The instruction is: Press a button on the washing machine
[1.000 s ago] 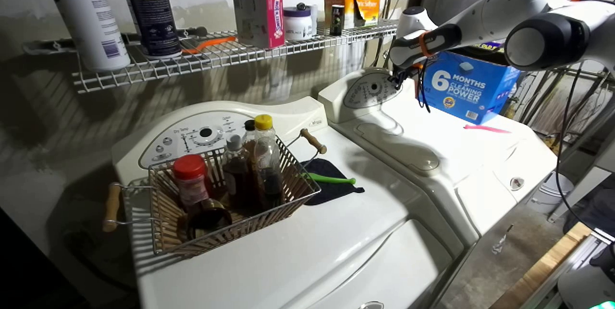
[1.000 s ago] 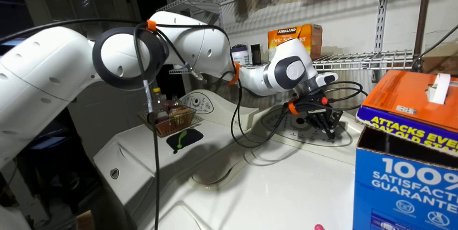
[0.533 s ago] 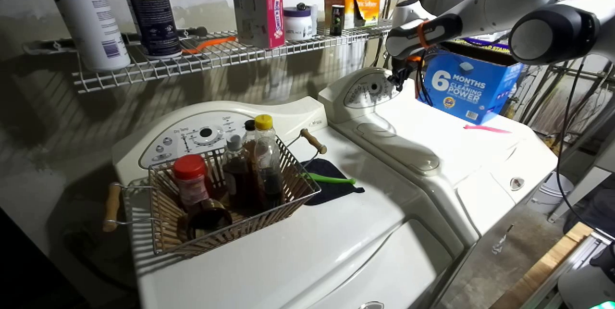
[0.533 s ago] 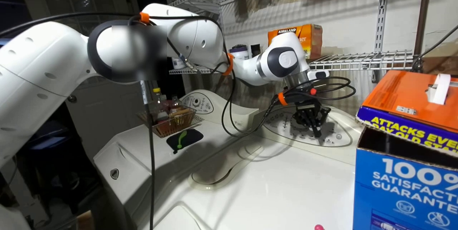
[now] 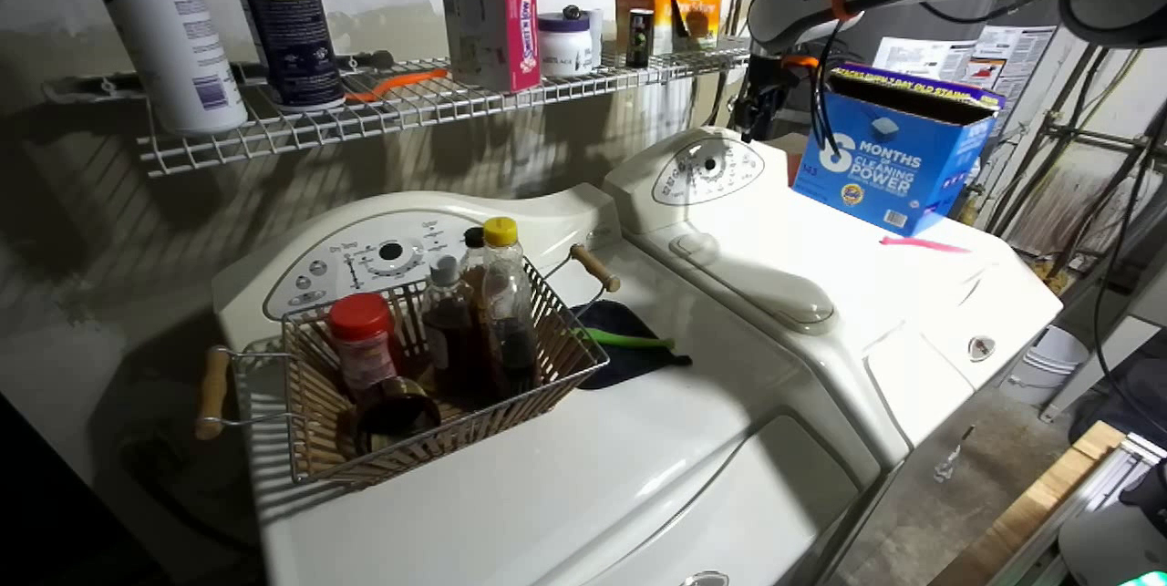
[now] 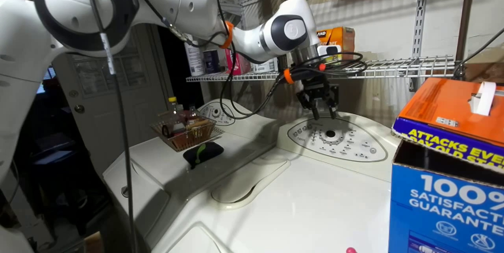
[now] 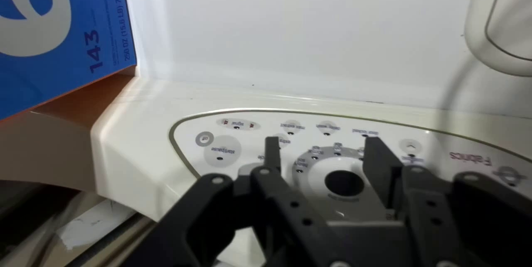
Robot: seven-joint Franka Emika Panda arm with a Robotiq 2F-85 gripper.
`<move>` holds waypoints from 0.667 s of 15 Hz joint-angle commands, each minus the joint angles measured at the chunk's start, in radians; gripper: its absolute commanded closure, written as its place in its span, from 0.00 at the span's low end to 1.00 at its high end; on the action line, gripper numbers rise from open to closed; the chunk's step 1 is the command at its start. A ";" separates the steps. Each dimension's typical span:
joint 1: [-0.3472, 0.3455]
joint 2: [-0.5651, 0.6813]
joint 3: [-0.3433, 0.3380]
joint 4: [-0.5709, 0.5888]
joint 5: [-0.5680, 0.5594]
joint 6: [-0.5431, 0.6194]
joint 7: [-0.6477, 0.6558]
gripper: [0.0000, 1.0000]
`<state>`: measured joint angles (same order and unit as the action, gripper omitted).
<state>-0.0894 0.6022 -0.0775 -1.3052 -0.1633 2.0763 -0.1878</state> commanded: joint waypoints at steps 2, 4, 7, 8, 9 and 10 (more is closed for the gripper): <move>-0.026 -0.234 0.039 -0.280 0.087 0.086 -0.013 0.06; -0.044 -0.299 0.049 -0.369 0.142 0.121 -0.054 0.00; -0.031 -0.262 0.035 -0.313 0.152 0.108 -0.065 0.00; -0.036 -0.279 0.035 -0.340 0.160 0.119 -0.077 0.00; -0.036 -0.280 0.034 -0.338 0.159 0.118 -0.077 0.00; -0.035 -0.277 0.034 -0.335 0.159 0.118 -0.076 0.00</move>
<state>-0.1243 0.3247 -0.0432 -1.6430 -0.0042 2.1973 -0.2641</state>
